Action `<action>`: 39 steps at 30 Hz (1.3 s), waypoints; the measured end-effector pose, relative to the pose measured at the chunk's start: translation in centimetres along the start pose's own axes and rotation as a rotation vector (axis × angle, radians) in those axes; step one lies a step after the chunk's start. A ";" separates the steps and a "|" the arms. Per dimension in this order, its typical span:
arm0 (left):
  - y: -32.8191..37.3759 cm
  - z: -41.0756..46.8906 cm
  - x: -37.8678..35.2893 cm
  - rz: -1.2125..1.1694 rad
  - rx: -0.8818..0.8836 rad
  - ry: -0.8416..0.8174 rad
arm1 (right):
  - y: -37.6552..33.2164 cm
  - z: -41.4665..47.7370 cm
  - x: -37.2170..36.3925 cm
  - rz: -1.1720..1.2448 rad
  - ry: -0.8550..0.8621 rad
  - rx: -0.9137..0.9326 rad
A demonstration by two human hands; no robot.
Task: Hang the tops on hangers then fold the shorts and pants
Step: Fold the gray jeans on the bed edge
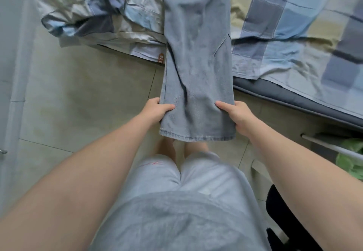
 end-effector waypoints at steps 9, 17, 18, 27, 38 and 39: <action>2.7 -9.2 3.4 -0.005 -0.035 0.166 | 0.4 -10.9 -1.5 0.297 0.013 -0.025; 3.8 -14.7 7.3 0.013 -0.112 0.213 | -0.2 -16.9 -4.3 0.337 0.035 0.020; 3.4 -15.2 7.7 0.000 -0.121 0.215 | 0.1 -17.4 -4.7 0.335 0.037 0.020; -5.6 -20.8 9.2 -0.087 -0.108 0.255 | 8.6 -21.7 -7.3 0.408 0.004 -0.056; -19.1 -24.2 11.4 0.006 0.011 0.284 | 21.7 -25.6 -11.5 0.272 -0.045 -0.172; -19.4 -24.4 11.5 0.008 0.016 0.289 | 21.9 -25.8 -11.5 0.264 -0.050 -0.173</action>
Point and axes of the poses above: each hand's wrist, its own z-axis towards the middle knuckle, its own x-axis out of the back of the hand, y = z × x, the point moved 6 cm from there along z, towards the middle knuckle, and after that the axes turned 12 degrees about -z, right-handed, at the moved point
